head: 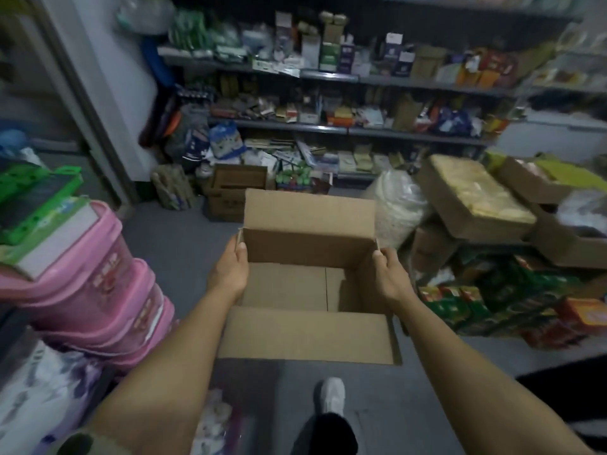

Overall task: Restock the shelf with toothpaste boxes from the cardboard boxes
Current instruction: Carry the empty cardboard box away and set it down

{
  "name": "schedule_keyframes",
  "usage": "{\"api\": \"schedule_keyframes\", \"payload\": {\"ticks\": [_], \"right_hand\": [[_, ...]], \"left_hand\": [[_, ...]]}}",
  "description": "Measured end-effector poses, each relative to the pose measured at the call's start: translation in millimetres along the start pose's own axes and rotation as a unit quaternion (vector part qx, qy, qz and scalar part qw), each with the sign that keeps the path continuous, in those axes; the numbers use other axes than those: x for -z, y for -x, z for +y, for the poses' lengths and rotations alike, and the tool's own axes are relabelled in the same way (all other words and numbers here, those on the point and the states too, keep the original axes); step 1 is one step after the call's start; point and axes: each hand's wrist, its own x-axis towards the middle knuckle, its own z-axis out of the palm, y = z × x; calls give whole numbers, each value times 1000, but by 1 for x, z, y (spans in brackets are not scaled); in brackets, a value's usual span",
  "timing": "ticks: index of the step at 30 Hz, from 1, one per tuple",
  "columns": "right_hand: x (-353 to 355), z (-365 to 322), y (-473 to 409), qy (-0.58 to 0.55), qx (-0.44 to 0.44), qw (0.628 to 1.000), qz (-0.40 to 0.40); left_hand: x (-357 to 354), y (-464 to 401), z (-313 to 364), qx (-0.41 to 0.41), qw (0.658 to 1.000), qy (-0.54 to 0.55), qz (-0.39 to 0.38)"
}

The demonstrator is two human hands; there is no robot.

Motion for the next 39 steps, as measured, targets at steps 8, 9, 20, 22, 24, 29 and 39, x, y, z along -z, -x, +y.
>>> {"api": "schedule_keyframes", "payload": {"ticks": [8,9,20,22,24,29,39], "right_hand": [[-76,-84,-260,11,42,995,-85],[-86,-97,-290,18,47,994,-97],[-268,-222,-540,20,73,985,-152],[-303,-239,-584,4,70,987,-142],[-333,-256,-626,-10,64,988,-139],[-394,-279,-710,-17,30,991,-128],[-546,-257,-901,-20,-46,991,-127]], "left_hand": [[-19,-232,28,69,995,26,75],[-17,-258,32,78,993,28,86],[27,-546,-7,118,985,28,127],[33,-609,-13,105,987,26,121],[36,-669,-20,86,988,8,126],[33,-790,-40,108,991,-17,82],[-26,-1016,-107,159,985,-33,48]]}}
